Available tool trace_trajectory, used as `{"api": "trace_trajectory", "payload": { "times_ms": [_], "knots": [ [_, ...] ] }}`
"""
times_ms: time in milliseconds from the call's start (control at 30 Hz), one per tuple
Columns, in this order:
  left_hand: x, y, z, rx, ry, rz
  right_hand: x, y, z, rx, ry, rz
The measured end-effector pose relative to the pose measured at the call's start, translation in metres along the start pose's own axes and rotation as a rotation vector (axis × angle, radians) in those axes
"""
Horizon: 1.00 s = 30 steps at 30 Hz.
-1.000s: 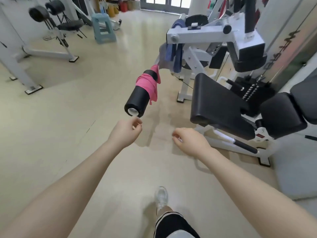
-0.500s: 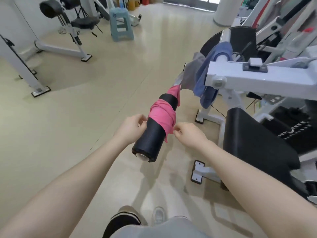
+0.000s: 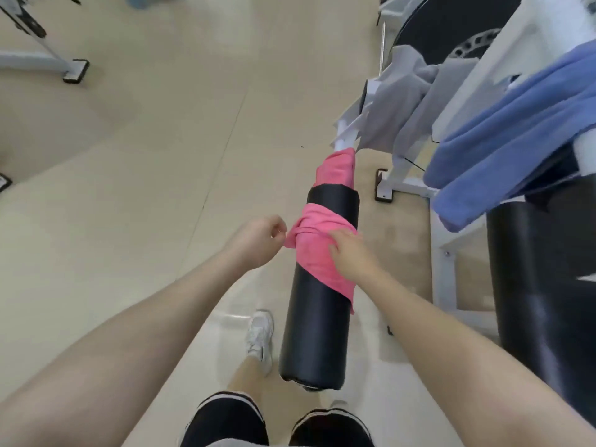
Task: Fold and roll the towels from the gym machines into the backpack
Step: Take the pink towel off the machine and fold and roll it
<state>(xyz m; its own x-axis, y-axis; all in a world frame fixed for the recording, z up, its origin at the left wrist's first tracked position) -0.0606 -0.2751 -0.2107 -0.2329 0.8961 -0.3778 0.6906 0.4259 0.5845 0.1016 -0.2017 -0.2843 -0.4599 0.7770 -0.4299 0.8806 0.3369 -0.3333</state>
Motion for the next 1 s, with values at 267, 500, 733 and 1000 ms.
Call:
{"api": "trace_trajectory", "payload": {
  "times_ms": [267, 500, 733, 1000],
  "knots": [
    [0.095, -0.06, -0.007, -0.03, -0.149, 0.0, 0.078, 0.007, 0.036, -0.148, -0.011, 0.315],
    [0.109, -0.052, 0.001, -0.051, -0.273, 0.1, 0.06, -0.008, 0.023, -0.191, 0.004, 0.285],
    [0.057, 0.032, 0.001, -0.002, -0.395, 0.564, -0.048, -0.017, -0.068, 0.467, 0.225, 0.167],
    [-0.065, 0.124, 0.038, 0.012, -0.482, 0.938, -0.223, -0.008, -0.09, 0.613, 0.487, 0.314]
  ]
}}
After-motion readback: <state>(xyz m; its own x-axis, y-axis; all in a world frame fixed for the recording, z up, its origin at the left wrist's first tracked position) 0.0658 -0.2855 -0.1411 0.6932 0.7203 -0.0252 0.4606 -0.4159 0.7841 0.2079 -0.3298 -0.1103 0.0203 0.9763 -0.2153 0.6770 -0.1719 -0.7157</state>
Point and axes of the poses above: each hand's wrist, its own x-axis towards the middle knuckle, its own z-axis out of the palm, y = z × x, the point moved 4 cm from there along x, towards the middle knuckle, and after that the axes turned 3 degrees about z, right-handed, at the moved point
